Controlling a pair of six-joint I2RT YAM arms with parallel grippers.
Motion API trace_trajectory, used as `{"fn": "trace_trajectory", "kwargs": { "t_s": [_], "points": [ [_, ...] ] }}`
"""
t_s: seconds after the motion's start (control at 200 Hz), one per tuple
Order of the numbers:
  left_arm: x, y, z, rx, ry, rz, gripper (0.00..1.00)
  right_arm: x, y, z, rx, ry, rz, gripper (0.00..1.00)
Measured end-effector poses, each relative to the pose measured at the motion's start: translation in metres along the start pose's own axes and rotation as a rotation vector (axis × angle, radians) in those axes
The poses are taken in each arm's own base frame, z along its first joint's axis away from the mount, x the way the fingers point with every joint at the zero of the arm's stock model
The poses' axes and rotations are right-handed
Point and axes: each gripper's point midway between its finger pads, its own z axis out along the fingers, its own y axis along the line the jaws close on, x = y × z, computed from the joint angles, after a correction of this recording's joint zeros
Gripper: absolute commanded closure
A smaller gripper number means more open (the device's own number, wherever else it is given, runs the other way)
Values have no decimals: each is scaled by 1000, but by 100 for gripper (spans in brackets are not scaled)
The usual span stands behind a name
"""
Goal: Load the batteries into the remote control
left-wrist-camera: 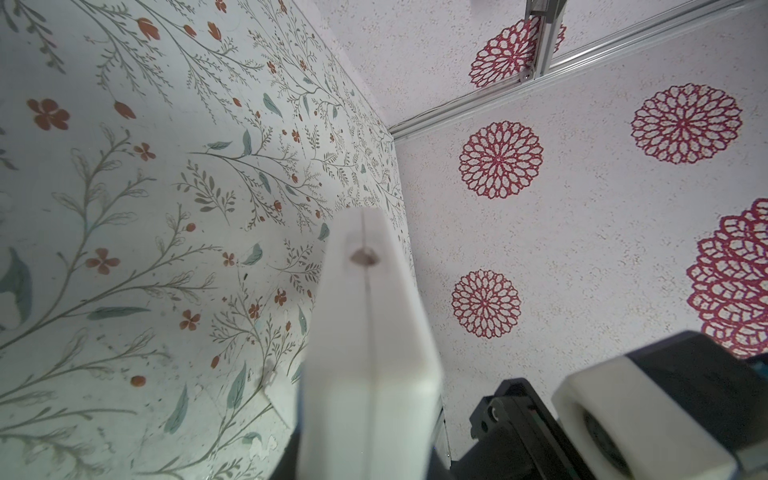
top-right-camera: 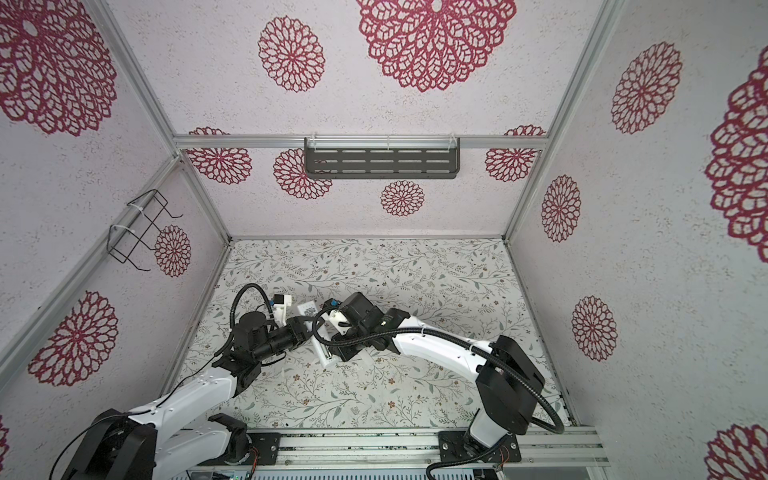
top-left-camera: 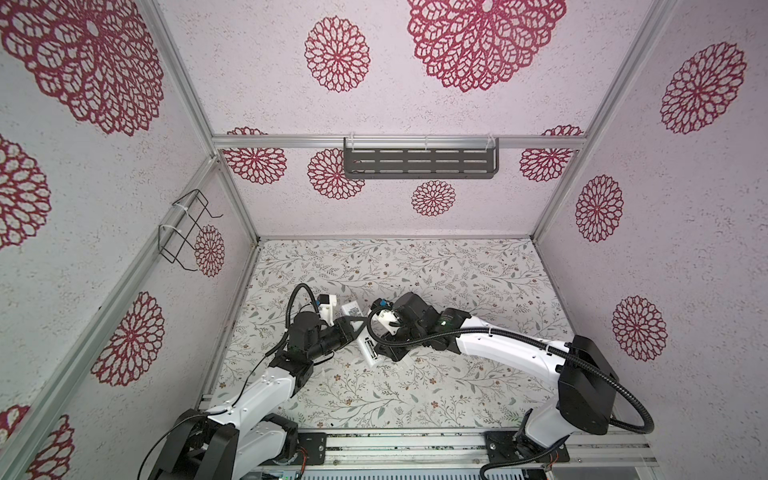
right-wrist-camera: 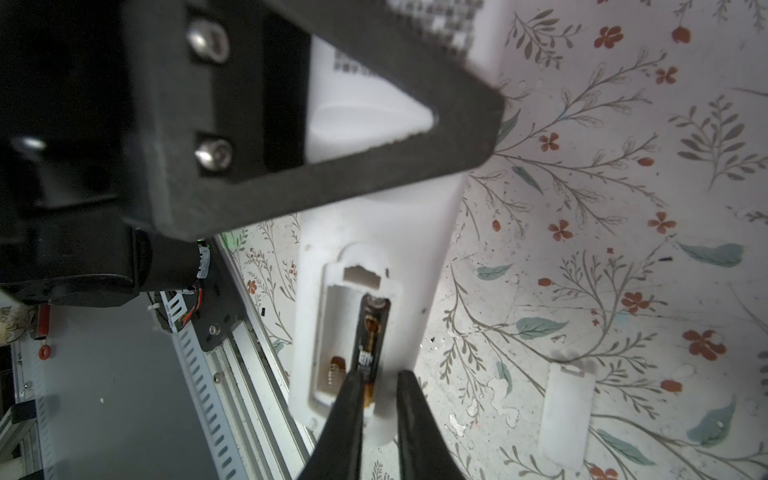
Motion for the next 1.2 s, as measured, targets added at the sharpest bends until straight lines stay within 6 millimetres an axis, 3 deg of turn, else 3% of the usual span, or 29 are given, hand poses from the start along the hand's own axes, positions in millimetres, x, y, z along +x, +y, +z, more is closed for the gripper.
{"fn": "trace_trajectory", "kwargs": {
  "t_s": [0.775, 0.981, 1.196],
  "points": [
    [4, 6, -6, -26, 3, 16, 100, 3, -2, 4, 79, 32, -43, 78],
    [4, 0, -9, -9, 1, 39, 100, -1, -1, -6, 96, 9, -68, 74],
    [6, 3, -8, -16, 10, 41, 100, -8, -5, -30, 153, -45, -94, 68]
  ]
}}
